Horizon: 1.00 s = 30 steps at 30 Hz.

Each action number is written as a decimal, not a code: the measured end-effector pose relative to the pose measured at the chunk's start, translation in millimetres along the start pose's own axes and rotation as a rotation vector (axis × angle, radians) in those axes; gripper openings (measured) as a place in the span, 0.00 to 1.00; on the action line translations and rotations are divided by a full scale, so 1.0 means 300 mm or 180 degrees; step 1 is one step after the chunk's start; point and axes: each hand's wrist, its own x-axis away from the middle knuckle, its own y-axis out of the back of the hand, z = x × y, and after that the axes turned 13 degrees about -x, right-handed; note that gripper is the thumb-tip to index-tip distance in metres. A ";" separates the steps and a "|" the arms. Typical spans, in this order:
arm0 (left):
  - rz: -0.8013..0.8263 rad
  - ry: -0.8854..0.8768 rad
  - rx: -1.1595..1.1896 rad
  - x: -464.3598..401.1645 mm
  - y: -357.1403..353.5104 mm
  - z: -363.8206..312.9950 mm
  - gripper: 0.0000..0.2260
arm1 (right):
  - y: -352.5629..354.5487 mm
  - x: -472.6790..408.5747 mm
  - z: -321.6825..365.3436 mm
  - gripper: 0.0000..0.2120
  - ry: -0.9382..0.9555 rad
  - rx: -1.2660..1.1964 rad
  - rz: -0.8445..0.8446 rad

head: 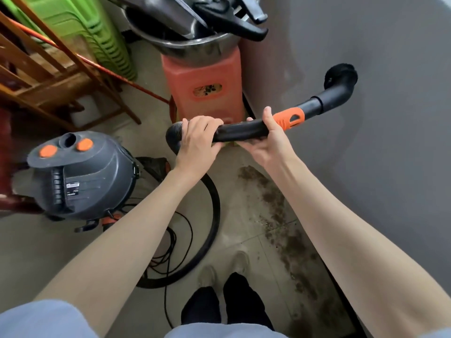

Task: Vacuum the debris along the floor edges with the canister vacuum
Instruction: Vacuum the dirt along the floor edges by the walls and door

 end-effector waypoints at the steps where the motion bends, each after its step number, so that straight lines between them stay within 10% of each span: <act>1: 0.0067 0.0010 -0.0009 0.008 -0.003 0.002 0.17 | 0.011 -0.001 -0.013 0.24 0.0009 -0.0017 -0.0017; 17: 0.1301 0.0446 0.1438 0.130 -0.205 0.099 0.17 | 0.175 -0.035 -0.235 0.06 0.1341 0.1775 0.0081; 30: 0.0338 -0.0315 0.1789 -0.122 0.062 -0.135 0.15 | -0.133 0.222 -0.050 0.12 0.3164 0.1917 -0.0500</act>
